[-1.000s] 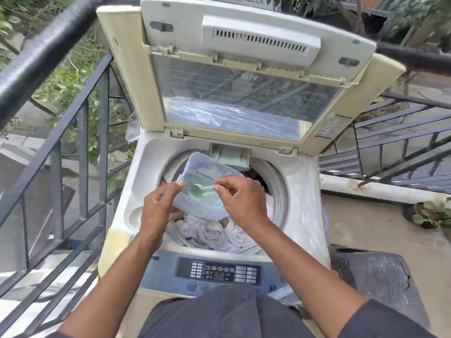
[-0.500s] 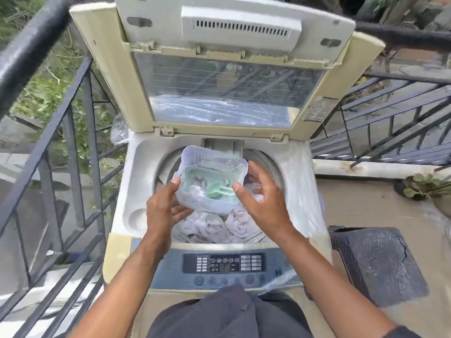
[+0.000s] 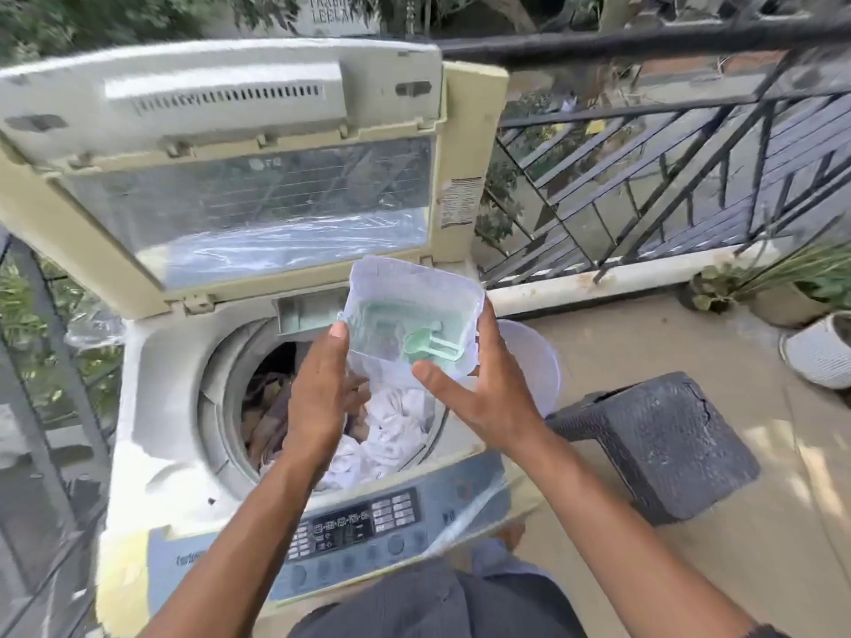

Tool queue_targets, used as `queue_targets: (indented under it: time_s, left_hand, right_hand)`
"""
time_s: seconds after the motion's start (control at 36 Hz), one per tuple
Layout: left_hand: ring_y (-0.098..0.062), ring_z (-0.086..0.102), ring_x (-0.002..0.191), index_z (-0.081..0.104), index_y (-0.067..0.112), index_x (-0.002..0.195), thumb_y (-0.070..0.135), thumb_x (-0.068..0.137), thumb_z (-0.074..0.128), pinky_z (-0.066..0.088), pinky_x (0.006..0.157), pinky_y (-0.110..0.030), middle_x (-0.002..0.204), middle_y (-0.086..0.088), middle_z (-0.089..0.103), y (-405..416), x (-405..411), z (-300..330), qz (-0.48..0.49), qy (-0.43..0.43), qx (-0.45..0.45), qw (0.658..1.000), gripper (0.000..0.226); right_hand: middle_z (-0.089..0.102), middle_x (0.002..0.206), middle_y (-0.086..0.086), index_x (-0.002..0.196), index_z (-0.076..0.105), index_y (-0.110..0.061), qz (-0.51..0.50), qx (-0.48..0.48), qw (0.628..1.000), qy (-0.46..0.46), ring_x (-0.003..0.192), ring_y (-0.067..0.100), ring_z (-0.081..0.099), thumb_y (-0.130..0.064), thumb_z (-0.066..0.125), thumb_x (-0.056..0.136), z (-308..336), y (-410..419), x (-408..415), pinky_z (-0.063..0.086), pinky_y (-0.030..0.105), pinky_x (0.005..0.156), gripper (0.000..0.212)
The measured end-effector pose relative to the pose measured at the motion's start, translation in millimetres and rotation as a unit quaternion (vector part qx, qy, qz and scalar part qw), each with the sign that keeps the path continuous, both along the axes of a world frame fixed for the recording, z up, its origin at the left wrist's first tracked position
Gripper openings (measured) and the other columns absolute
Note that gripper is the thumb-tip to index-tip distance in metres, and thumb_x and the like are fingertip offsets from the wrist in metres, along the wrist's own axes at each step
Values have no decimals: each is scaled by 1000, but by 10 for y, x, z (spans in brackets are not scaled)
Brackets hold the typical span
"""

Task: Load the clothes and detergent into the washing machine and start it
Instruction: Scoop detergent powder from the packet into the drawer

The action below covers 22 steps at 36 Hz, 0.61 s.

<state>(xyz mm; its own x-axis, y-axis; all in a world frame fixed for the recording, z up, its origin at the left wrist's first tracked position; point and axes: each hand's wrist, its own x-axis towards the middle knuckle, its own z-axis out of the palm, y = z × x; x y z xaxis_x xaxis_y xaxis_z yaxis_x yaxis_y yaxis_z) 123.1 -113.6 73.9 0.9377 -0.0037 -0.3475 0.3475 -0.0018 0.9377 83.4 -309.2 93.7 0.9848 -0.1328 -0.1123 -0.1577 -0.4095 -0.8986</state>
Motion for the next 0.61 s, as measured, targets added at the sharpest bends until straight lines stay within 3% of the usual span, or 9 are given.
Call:
queue_targets:
  time_s: [0.06, 0.11, 0.17, 0.25, 0.31, 0.39, 0.47, 0.56, 0.61]
  left_hand:
    - [-26, 77, 99, 70, 30, 128, 95, 84, 41, 60, 94, -64, 121, -1, 78, -194, 6, 59, -35, -20, 45, 998, 84]
    - [-10, 74, 99, 72, 42, 119, 95, 87, 30, 58, 95, -47, 113, 13, 78, -410, 14, 131, -71, -64, 120, 988, 75]
    - [-3, 70, 87, 67, 46, 119, 94, 89, 27, 55, 85, -30, 102, 16, 77, -643, 38, 196, -116, -107, 184, 970, 69]
    - [14, 66, 91, 59, 44, 127, 84, 88, 53, 46, 72, -8, 100, 27, 74, -1021, 113, 288, -188, -153, 229, 943, 56]
    - [12, 70, 95, 59, 44, 125, 70, 88, 70, 53, 76, -10, 107, 28, 75, -1282, 166, 343, -219, -160, 185, 945, 46]
    - [-2, 74, 108, 63, 46, 124, 59, 84, 78, 61, 95, -31, 123, 14, 73, -1674, 216, 377, -258, -154, 137, 944, 44]
    - [-3, 73, 105, 67, 47, 118, 58, 84, 76, 61, 95, -42, 118, 15, 74, -2130, 274, 348, -294, -168, 168, 926, 37]
    - [-7, 73, 103, 66, 49, 114, 62, 84, 74, 60, 95, -45, 111, 20, 74, -2595, 351, 252, -349, -176, 224, 893, 34]
    - [-16, 73, 109, 63, 41, 125, 65, 80, 75, 58, 98, -47, 117, 15, 74, -2928, 398, 157, -378, -154, 240, 881, 51]
  right_hand:
    - [40, 164, -4, 166, 6, -29, -17, -12, 1000, -11, 149, 14, 42, -69, 75, 75, 53, -224, -10, 39, 45, 119, 121]
    - [43, 162, -6, 166, 8, -32, -36, -17, 999, -17, 147, 13, 44, -74, 73, 69, 114, -455, -12, 40, 44, 118, 124]
    - [45, 160, -10, 165, 12, -34, -52, -14, 998, -19, 145, 11, 46, -75, 74, 66, 159, -696, -20, 41, 43, 118, 124]
    - [54, 151, -14, 161, 21, -38, -81, 17, 996, -32, 138, 7, 53, -70, 80, 67, 187, -1076, -63, 46, 42, 114, 116]
    - [56, 147, -16, 159, 23, -41, -98, 24, 994, -34, 135, 6, 55, -68, 82, 68, 190, -1341, -111, 48, 43, 112, 112]
    - [59, 143, -18, 156, 27, -43, -119, 37, 992, -36, 132, 5, 58, -62, 88, 67, 162, -1717, -182, 50, 46, 110, 109]
    - [59, 145, -16, 156, 31, -38, -155, 52, 986, -44, 133, 4, 57, -54, 94, 66, 69, -2099, -257, 50, 45, 111, 112]
    - [55, 148, -6, 154, 36, -35, -211, 57, 974, -52, 139, 13, 53, -44, 97, 66, -113, -2461, -334, 48, 47, 113, 108]
    - [57, 144, -8, 150, 39, -37, -249, 63, 965, -51, 136, 13, 54, -46, 97, 64, -256, -2691, -389, 49, 48, 111, 105]
